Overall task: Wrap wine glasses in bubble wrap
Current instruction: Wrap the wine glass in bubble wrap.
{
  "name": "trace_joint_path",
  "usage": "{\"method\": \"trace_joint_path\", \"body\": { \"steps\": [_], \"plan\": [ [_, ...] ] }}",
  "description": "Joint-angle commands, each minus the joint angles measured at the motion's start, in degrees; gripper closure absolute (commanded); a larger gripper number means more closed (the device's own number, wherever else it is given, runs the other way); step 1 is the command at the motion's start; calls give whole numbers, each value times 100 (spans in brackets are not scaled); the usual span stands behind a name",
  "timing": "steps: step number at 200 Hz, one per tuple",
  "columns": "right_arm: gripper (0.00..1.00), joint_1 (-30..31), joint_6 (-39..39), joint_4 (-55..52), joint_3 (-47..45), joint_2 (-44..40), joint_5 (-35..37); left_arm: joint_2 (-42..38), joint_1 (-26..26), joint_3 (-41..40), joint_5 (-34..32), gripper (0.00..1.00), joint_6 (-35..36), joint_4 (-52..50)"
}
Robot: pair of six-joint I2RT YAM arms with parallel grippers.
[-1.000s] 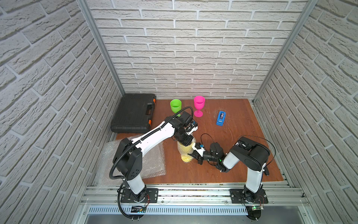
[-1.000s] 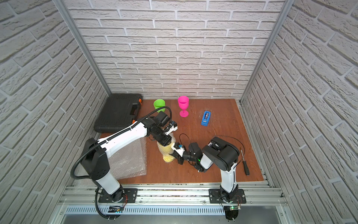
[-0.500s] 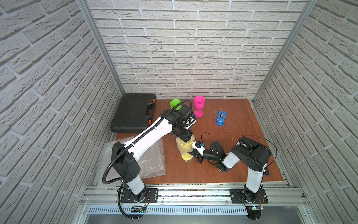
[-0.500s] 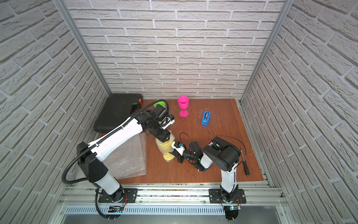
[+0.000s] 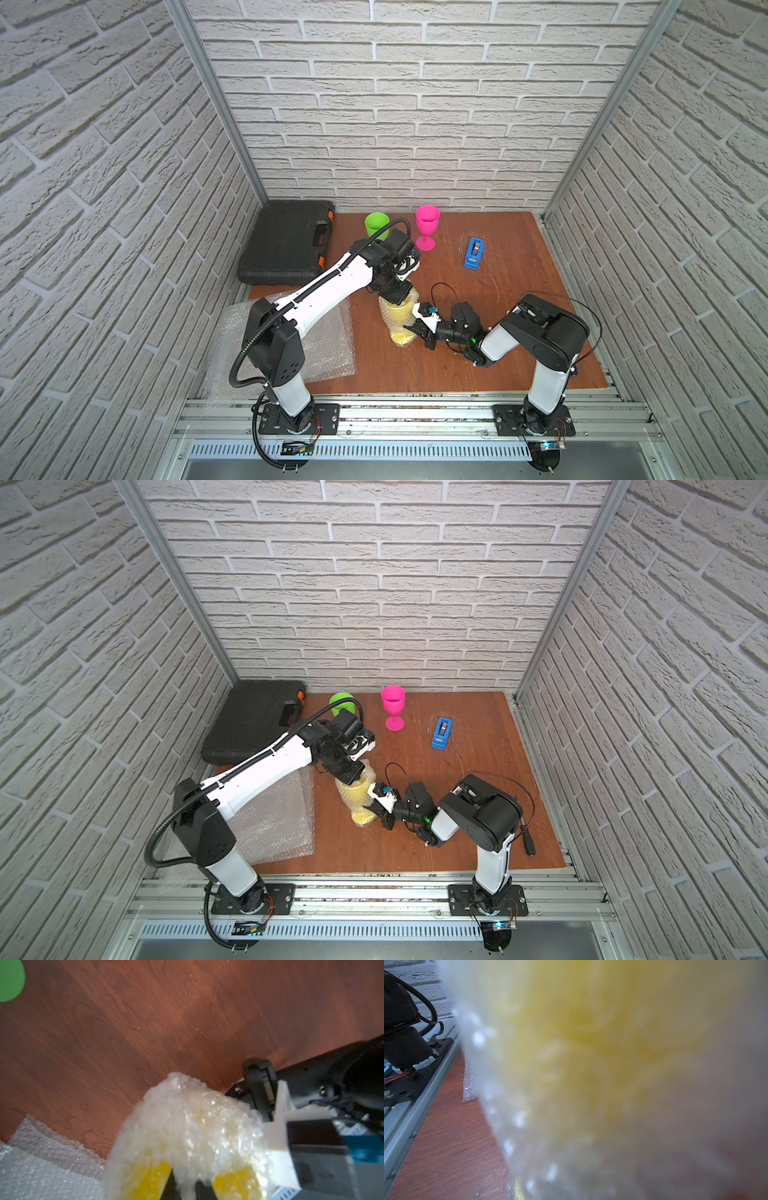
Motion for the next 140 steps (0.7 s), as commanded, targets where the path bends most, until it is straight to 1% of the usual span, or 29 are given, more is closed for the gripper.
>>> {"method": "trace_joint_path", "body": {
  "steps": [1,19,44,69,83,93,109,126,140],
  "plan": [
    [97,-28,-67,0,33,-100,48,163,54,-514,513,96,-91,450],
    [97,-35,-105,17,36,-72,78,238,49,-949,734,100,-169,774],
    [97,-35,-150,51,41,-49,106,514,19,-1368,763,100,-251,991],
    [97,-32,-169,55,47,-59,106,910,-88,-1454,680,100,-248,1021],
    [97,-38,-205,8,44,-91,115,1168,-186,-1273,361,100,-194,793],
    [97,-34,-234,-49,45,-126,119,1220,-245,-1110,83,96,-175,587],
    [97,-40,-306,-183,29,-213,134,930,-263,-913,-222,87,-222,427],
    [97,-40,-378,-300,0,-285,150,439,-243,-673,-332,68,-264,306],
    [97,-40,-410,-381,-3,-323,147,48,-189,-487,-294,61,-286,204]
  ]
}}
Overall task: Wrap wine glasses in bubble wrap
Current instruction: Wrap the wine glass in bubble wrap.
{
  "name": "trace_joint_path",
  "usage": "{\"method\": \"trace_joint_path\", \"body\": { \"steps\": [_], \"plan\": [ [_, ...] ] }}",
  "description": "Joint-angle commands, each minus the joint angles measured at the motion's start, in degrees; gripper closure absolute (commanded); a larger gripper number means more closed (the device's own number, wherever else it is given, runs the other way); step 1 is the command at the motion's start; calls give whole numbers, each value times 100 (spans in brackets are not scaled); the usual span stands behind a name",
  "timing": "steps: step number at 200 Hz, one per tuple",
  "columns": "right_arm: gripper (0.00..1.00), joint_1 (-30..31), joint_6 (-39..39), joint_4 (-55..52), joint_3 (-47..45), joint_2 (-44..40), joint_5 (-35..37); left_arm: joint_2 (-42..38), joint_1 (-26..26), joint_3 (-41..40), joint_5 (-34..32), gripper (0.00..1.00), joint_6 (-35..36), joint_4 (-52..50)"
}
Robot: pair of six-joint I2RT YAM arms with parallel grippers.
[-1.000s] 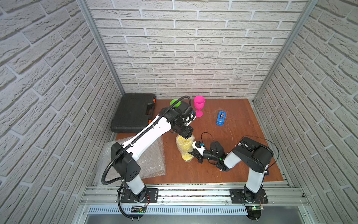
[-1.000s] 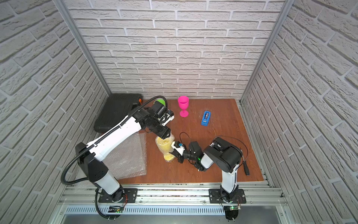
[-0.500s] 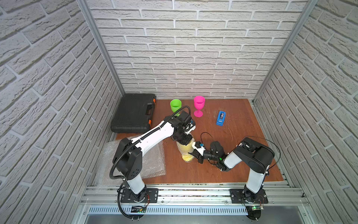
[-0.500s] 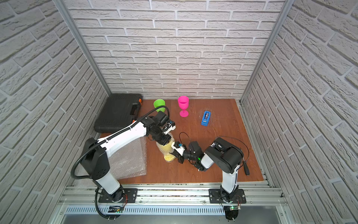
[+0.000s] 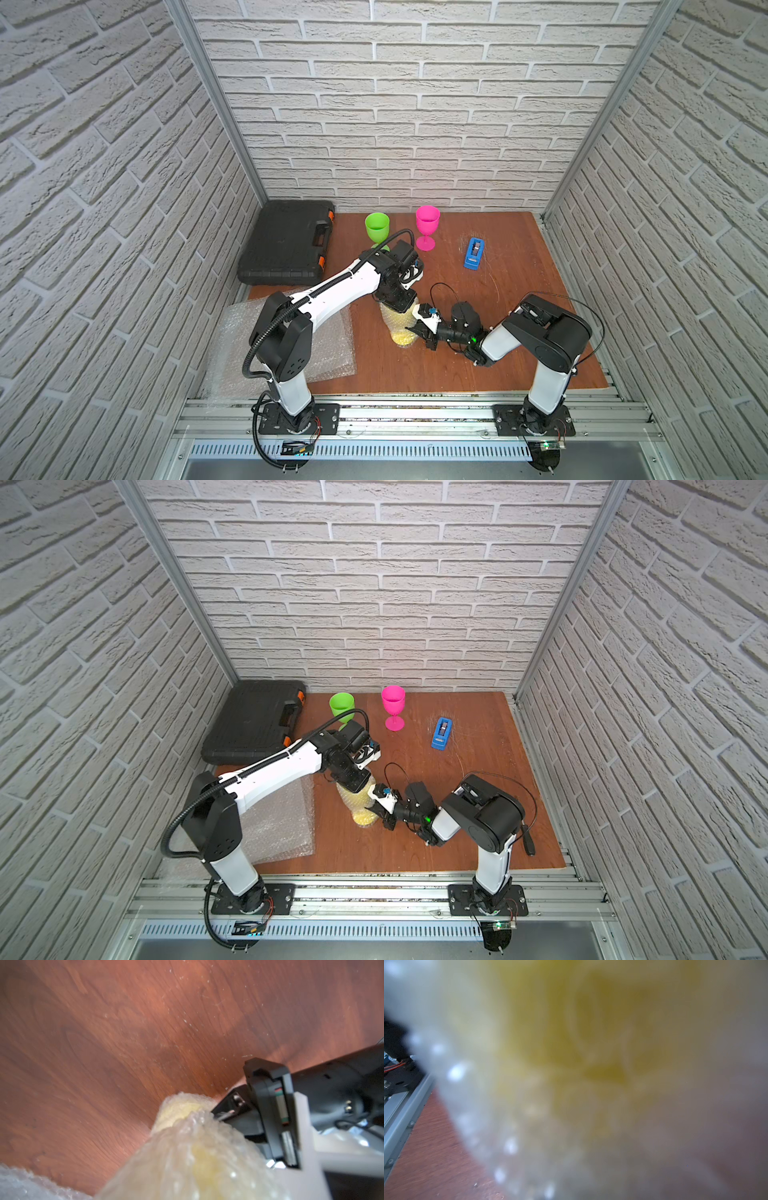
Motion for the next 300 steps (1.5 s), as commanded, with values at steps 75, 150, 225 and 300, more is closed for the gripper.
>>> {"method": "trace_joint_path", "body": {
  "steps": [75,150,225,300],
  "plan": [
    [97,-16,-219,-478,80,-391,100,-534,82,1079,-736,51,-43,-820],
    [97,-16,-292,-751,165,-484,115,-107,232,344,-327,83,-109,-146],
    [97,-14,-375,-851,209,-510,170,77,179,-1306,485,96,-511,1127],
    [97,-16,-429,-861,84,-637,265,-521,101,-810,-302,57,-453,935]
  ]
}}
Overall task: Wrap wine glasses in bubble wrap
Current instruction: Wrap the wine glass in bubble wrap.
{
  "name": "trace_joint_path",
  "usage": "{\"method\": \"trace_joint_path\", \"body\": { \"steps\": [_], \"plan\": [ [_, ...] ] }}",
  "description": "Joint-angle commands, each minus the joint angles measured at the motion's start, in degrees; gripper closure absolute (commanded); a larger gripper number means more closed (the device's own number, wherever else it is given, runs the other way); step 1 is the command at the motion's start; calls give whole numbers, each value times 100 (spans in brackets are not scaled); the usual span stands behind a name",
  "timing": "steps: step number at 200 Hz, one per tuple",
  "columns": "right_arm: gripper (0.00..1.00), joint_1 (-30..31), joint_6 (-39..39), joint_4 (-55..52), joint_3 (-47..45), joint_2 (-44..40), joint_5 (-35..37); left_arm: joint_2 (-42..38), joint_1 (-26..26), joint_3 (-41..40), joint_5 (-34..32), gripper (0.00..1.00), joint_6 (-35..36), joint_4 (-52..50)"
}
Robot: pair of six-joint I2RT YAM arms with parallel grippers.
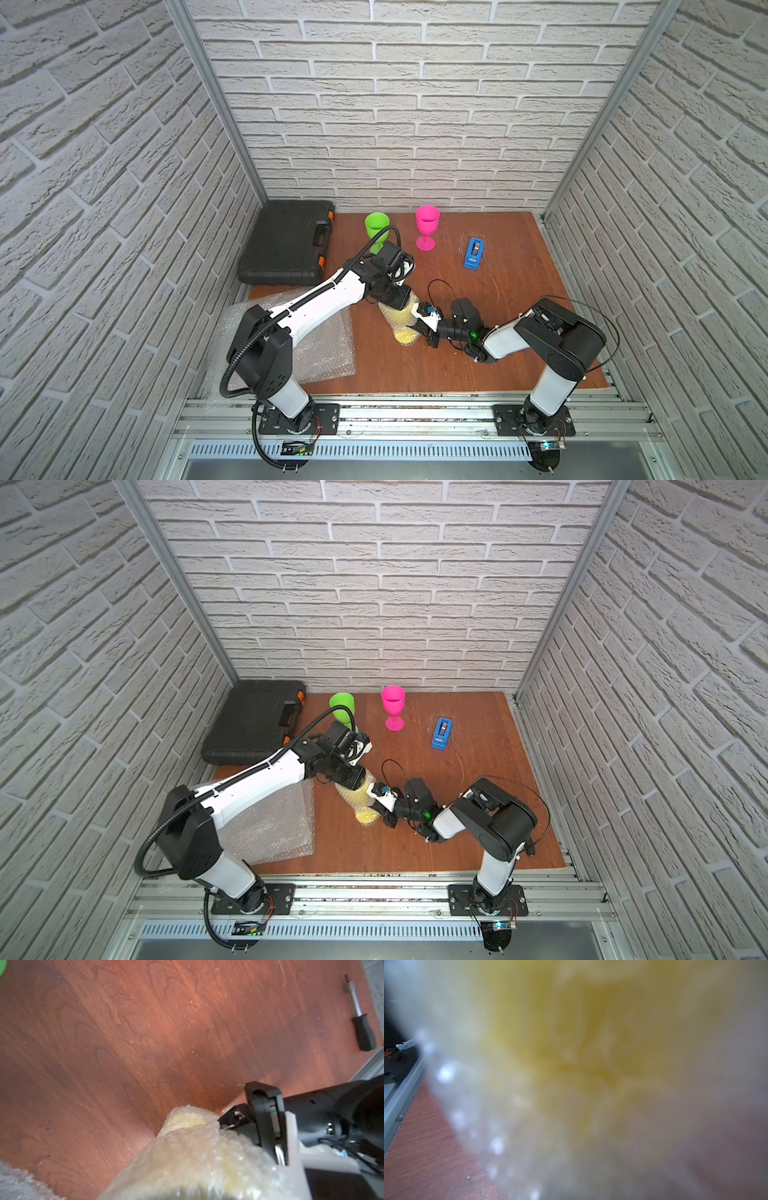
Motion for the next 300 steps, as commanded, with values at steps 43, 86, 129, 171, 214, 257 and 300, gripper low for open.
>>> {"method": "trace_joint_path", "body": {
  "steps": [43,86,129,171,214,257,300],
  "plan": [
    [97,3,-163,-132,-82,-333,173,-332,-81,607,-490,51,92,-832],
    [97,-6,-213,-223,-101,-413,191,-656,-55,1281,-825,50,19,-1454],
    [97,-21,-228,-292,-118,-475,190,-1096,117,1301,-1053,45,-321,-1587],
    [97,-33,-266,-390,-90,-511,178,-1553,460,1090,-1416,43,-751,-1765],
    [97,-40,-294,-515,-35,-550,151,-1567,718,880,-1354,42,-1086,-2085],
    [97,-40,-375,-708,14,-581,139,-1195,719,684,-1035,41,-1169,-2210],
    [97,-36,-394,-732,32,-554,131,-848,700,448,-686,44,-1260,-1916]
  ]
}}
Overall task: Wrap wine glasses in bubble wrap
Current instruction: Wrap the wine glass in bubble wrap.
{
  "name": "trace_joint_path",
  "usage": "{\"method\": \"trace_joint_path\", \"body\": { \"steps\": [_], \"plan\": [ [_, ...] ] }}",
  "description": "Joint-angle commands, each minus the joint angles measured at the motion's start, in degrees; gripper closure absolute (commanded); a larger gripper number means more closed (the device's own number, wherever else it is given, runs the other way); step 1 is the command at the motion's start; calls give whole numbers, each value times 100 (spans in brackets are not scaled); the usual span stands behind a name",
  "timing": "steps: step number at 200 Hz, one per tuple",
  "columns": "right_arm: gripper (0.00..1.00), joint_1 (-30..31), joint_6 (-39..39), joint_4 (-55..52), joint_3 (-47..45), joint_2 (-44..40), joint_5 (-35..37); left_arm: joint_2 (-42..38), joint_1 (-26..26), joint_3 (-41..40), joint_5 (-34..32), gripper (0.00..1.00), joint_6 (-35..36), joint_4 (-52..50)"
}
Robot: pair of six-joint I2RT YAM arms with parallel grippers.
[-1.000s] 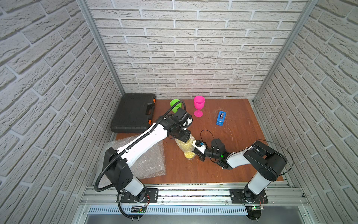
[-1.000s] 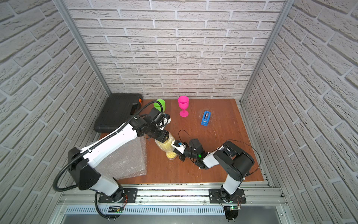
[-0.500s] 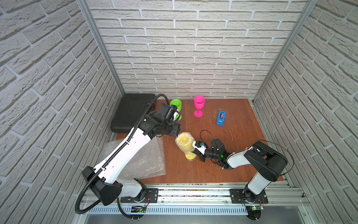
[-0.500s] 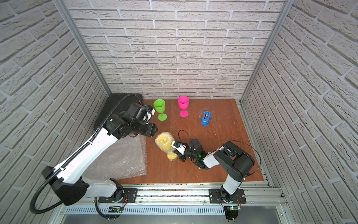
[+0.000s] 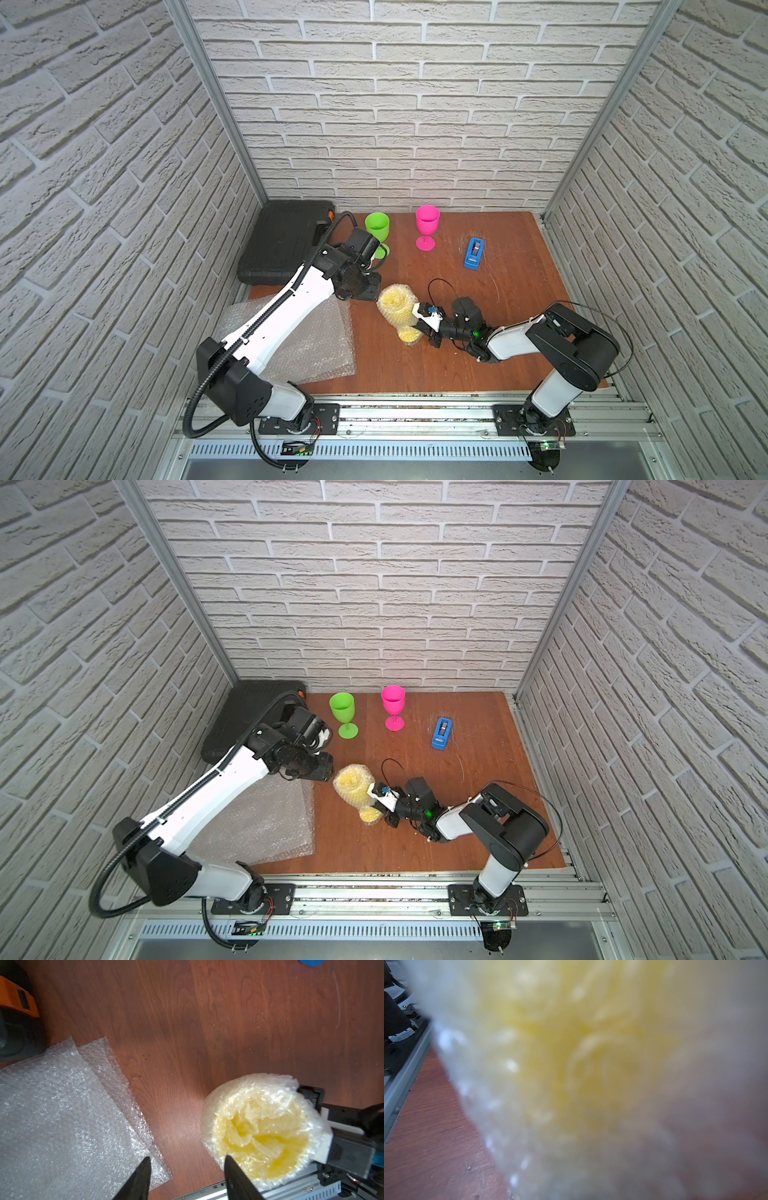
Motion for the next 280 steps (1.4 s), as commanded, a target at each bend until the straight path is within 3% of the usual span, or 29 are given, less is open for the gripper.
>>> {"method": "trace_joint_path", "body": {
  "steps": [1,47,83,102,114,135,160,182,220,256,280],
  "plan": [
    [97,-28,-77,-111,56,-97,-35,66,-18,-200,277,44,-111,171],
    [97,-25,-67,-8,45,34,-50,321,-17,-744,969,54,-243,932],
    [97,-29,13,96,-7,52,-31,500,-14,-939,1172,78,-288,1262],
    [97,-47,106,48,-42,-83,108,452,-12,-798,970,90,-251,1107],
    [90,-86,216,68,-133,-253,238,385,-16,-643,764,94,-181,910],
    [67,-164,536,-11,-343,-663,537,300,-10,-403,346,97,-45,483],
    [61,-231,781,-951,-251,-1324,477,303,-20,-211,33,98,63,138],
    [58,-227,1178,-2392,234,-2006,519,475,-91,2,-198,98,141,-170],
    [59,-217,2752,-4492,1383,-2676,984,882,-310,224,-380,97,244,-434],
    [67,-160,4182,-6787,3091,-2209,1092,1136,-371,268,-404,95,284,-386],
    [62,-30,4805,-7121,3756,-1632,568,1222,-392,334,-374,94,284,-358]
  ]
}}
